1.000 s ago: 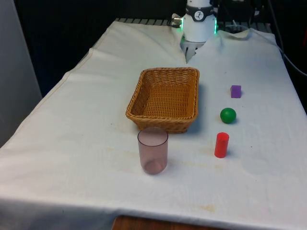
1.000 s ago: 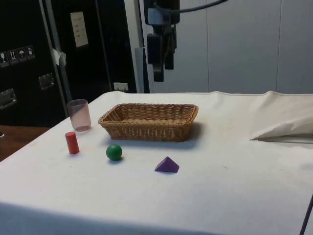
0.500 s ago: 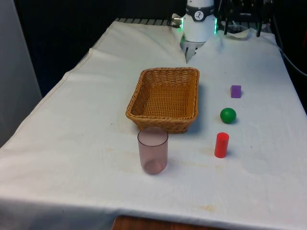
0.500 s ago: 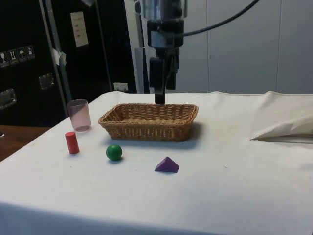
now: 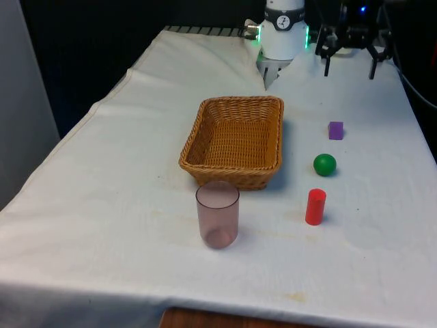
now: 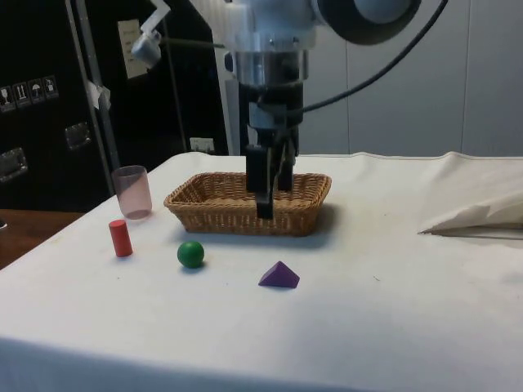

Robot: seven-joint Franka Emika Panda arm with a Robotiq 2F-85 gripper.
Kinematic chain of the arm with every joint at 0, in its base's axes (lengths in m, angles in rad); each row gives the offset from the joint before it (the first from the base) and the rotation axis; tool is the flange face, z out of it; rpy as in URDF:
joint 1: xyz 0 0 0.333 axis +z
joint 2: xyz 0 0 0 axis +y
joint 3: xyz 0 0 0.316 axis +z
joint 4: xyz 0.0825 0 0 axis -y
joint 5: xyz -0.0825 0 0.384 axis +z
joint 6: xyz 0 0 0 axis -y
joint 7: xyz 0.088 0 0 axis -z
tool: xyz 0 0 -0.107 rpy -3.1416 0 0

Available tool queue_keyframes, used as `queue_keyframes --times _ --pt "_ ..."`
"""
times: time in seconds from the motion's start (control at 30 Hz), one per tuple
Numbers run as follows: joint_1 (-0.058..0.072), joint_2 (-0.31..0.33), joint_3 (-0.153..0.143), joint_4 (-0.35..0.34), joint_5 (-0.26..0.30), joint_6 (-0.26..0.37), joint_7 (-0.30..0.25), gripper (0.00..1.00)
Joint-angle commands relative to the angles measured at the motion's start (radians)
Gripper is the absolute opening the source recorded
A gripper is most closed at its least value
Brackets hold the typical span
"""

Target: Pick up the triangular block and place it into the basket.

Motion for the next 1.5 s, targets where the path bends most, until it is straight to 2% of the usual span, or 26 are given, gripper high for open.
queue_keyframes --times 0.0,0.1,0.13,0.17,0.4,0.43,0.47,0.7,0.73,0.77,1.0,1.03,1.07,1.3,1.33,1.37,1.47 --pt "-0.002 0.013 0.001 -0.004 -0.023 0.026 0.028 1.0" --pt "-0.003 0.039 -0.001 -0.007 -0.025 0.055 0.034 1.0" --pt "0.0 0.037 0.001 -0.001 0.0 0.037 0.011 1.0" --pt "-0.003 0.046 -0.002 -0.007 -0.026 0.064 0.036 1.0" --pt "-0.003 0.102 -0.018 -0.024 -0.028 0.145 0.034 1.0" --pt "-0.001 0.101 -0.011 -0.021 0.0 0.129 0.015 1.0" --pt "-0.003 0.111 -0.02 -0.025 -0.028 0.155 0.034 1.0" --pt "-0.001 0.168 -0.039 -0.028 -0.027 0.221 0.029 1.0" --pt "-0.002 0.171 -0.027 -0.025 0.0 0.209 0.013 1.0" --pt "0.0 0.174 -0.042 -0.029 -0.027 0.227 0.028 1.0" --pt "0.006 0.22 -0.063 -0.027 -0.03 0.27 0.022 1.0" --pt "-0.002 0.223 -0.046 -0.025 0.0 0.259 0.004 1.0" --pt "0.007 0.23 -0.067 -0.025 -0.031 0.277 0.022 1.0" --pt "0.009 0.261 -0.08 -0.011 -0.032 0.294 0.017 1.0" --pt "-0.002 0.257 -0.057 -0.015 -0.002 0.285 0.0 1.0" --pt "0.011 0.269 -0.083 -0.005 -0.033 0.296 0.017 1.0" --pt "0.011 0.28 -0.085 0.006 -0.034 0.292 0.017 1.0"
